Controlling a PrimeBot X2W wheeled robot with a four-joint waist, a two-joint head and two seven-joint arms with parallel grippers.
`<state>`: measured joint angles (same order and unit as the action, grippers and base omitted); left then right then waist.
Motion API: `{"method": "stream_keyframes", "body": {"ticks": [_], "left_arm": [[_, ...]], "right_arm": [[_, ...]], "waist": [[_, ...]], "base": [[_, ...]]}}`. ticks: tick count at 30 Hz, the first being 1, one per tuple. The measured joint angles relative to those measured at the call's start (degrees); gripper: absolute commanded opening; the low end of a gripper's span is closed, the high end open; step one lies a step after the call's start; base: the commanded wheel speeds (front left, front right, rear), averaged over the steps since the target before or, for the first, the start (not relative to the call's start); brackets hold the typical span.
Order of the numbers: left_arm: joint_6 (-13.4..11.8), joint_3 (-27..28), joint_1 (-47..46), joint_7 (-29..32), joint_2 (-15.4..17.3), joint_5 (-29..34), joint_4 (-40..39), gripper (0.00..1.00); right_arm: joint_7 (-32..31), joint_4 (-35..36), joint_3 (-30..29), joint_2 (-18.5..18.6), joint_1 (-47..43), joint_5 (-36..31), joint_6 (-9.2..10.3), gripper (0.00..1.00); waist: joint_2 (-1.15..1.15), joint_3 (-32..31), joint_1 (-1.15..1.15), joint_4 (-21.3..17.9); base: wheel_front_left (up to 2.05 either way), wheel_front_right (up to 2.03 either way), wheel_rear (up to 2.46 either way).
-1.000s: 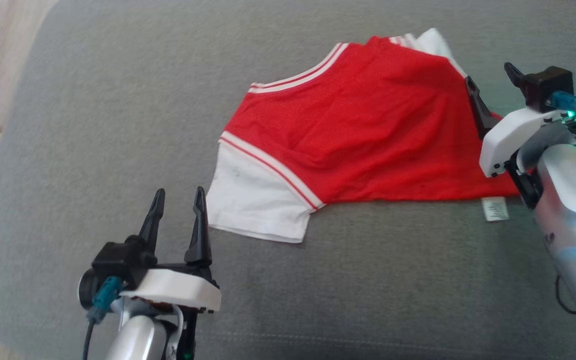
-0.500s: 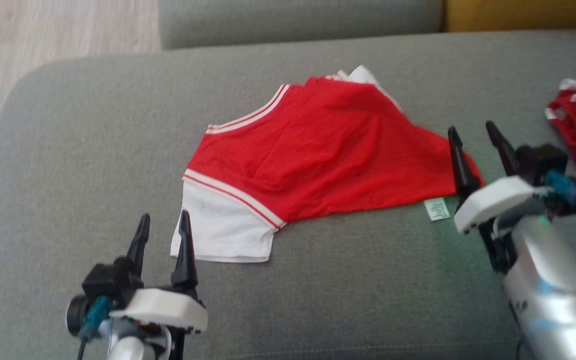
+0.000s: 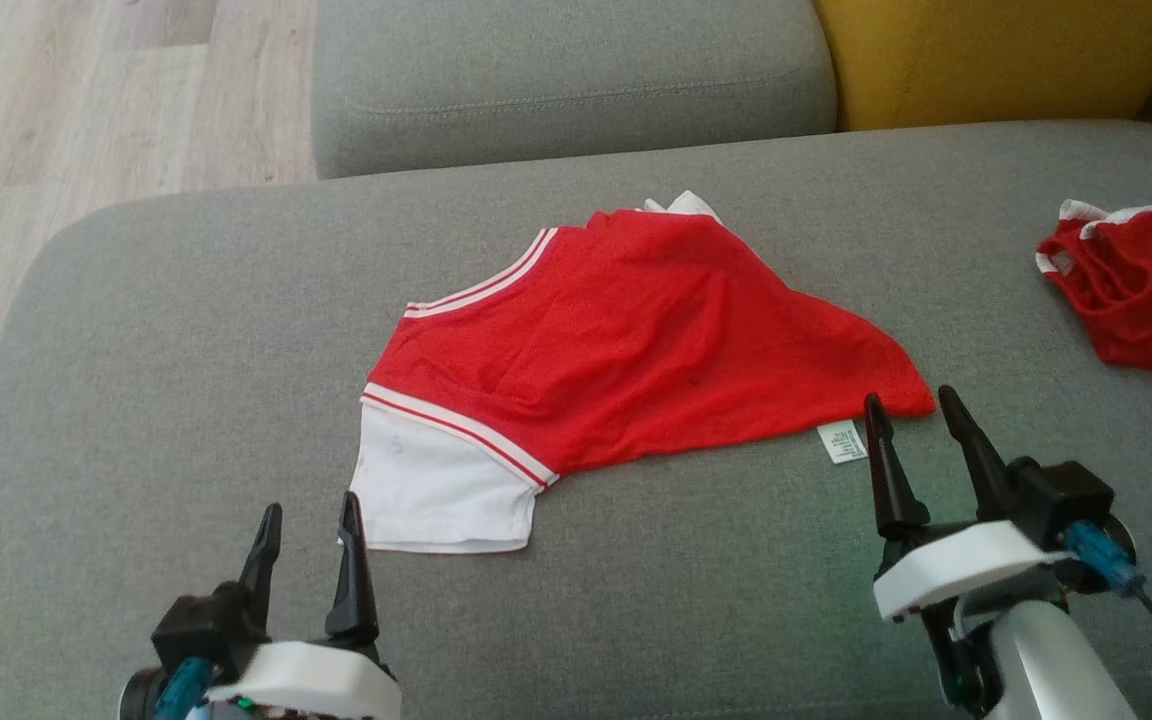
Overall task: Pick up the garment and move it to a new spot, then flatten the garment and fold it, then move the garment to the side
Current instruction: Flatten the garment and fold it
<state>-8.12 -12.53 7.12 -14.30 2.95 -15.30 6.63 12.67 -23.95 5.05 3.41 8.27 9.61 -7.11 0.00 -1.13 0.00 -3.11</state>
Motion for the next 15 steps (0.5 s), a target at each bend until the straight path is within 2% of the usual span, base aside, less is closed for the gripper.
{"method": "stream_keyframes", "body": {"ticks": [6,15], "left_arm": [[-0.5,0.3,1.4,0.0,0.0,0.0,-0.8,1.00],[-0.5,0.2,2.2,0.0,0.0,0.0,-1.0,1.00]], "right_arm": [[-1.4,4.8,1.0,-0.2,-2.9,1.8,0.00,1.00],[-2.2,6.6,1.3,-0.4,-4.4,2.4,0.00,1.00]], "waist": [[0.00,-0.8,0.00,0.4],[0.00,-1.3,0.00,0.9]], "base": [[0.00,0.00,0.00],[0.00,0.00,0.00]]}}
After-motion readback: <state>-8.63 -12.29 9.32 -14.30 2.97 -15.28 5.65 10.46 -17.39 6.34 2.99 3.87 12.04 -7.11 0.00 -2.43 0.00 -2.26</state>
